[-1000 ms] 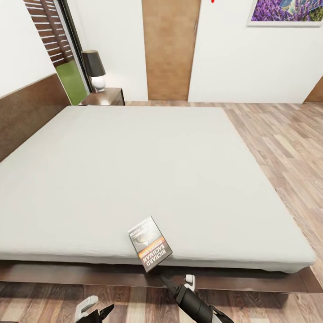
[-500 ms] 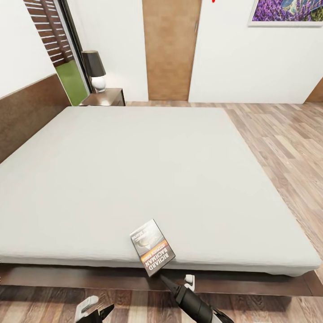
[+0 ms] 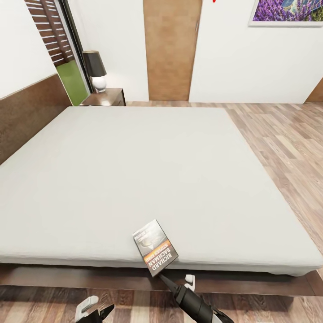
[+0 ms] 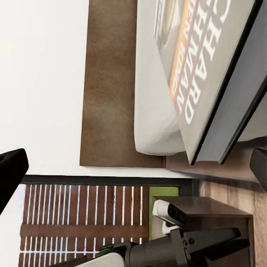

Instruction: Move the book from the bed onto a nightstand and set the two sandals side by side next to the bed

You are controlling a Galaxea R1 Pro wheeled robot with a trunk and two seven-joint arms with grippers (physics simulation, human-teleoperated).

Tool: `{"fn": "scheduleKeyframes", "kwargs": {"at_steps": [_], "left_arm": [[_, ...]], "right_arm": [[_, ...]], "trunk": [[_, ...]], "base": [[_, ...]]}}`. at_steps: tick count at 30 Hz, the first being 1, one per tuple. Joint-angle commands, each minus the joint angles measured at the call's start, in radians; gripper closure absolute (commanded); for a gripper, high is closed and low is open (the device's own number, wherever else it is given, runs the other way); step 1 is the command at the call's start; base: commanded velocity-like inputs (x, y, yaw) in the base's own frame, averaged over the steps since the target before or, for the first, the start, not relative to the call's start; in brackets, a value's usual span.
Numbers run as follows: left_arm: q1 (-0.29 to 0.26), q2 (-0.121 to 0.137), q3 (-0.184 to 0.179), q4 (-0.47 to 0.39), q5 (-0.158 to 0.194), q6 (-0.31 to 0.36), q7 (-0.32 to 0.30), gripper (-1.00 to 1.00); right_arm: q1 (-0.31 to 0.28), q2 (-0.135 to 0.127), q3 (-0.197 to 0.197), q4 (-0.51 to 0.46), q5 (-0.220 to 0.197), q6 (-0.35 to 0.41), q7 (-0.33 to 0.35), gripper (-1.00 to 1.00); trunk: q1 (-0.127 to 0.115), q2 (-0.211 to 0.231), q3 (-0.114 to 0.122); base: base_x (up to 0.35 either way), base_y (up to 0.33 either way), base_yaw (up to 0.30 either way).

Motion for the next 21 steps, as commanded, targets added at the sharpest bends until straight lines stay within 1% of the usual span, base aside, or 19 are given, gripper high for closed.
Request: {"fn": "scheduleKeyframes", "kwargs": {"at_steps": [1, 9, 21], "left_arm": [[0.0, 0.0, 0.003, 0.0, 0.008, 0.01, -0.004, -1.0], [0.0, 0.0, 0.003, 0.0, 0.009, 0.01, -0.008, -1.0], [0.0, 0.0, 0.003, 0.0, 0.008, 0.011, -0.006, -1.0]], "right_arm": [[0.0, 0.0, -0.008, 0.0, 0.005, 0.006, 0.004, -1.0], [0.0, 0.0, -0.008, 0.0, 0.005, 0.006, 0.004, -1.0], [0.0, 0.0, -0.008, 0.0, 0.005, 0.006, 0.004, -1.0]], "trunk": [[0.0, 0.0, -0.001], [0.0, 0.0, -0.001], [0.046, -0.084, -0.038]], "base": [[0.0, 0.0, 0.0], [0.0, 0.0, 0.0], [0.0, 0.0, 0.0]]}}
